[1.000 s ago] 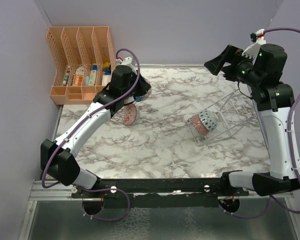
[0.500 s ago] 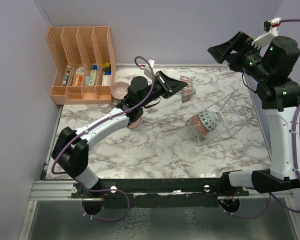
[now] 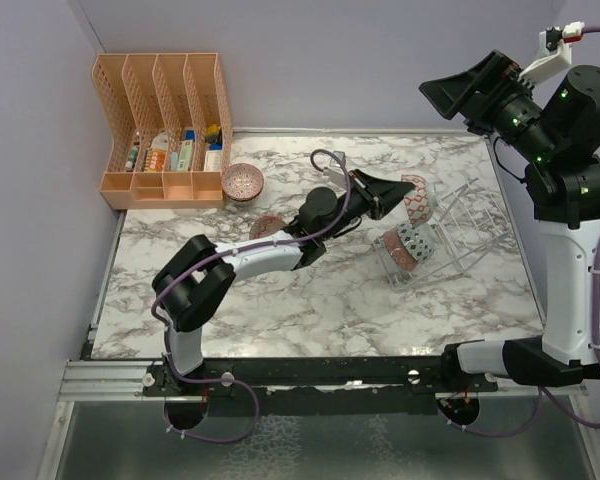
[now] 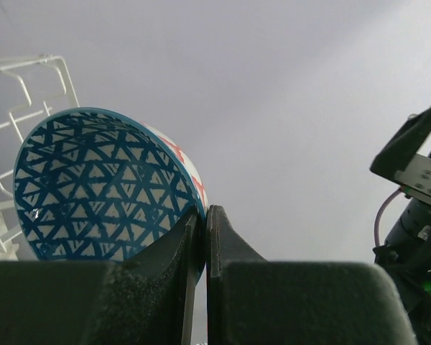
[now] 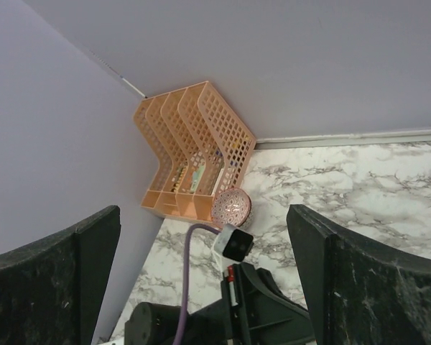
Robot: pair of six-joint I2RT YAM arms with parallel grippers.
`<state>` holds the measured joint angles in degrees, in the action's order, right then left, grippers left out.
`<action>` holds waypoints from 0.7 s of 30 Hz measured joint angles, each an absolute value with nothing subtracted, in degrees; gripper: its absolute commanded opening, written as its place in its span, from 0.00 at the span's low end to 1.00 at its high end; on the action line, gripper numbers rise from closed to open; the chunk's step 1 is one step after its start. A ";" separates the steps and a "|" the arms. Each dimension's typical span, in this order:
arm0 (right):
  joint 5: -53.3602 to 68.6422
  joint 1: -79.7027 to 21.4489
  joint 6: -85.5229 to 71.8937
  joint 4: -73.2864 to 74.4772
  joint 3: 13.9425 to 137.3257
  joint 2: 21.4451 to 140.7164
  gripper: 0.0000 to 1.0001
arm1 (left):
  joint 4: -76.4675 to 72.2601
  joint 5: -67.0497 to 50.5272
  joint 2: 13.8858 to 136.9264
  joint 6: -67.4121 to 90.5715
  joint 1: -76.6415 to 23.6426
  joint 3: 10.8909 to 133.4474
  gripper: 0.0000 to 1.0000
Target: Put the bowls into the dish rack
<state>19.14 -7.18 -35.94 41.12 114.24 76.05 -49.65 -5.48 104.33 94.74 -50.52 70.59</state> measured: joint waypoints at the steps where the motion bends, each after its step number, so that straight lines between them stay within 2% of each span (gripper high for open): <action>1: 19.51 -7.18 -35.97 41.12 114.21 75.96 0.99 | -50.41 -4.43 105.34 95.85 -51.24 70.59 0.00; 21: 22.52 -7.18 -34.22 43.33 111.68 75.64 1.00 | -58.13 9.85 114.26 105.38 -57.95 70.59 0.00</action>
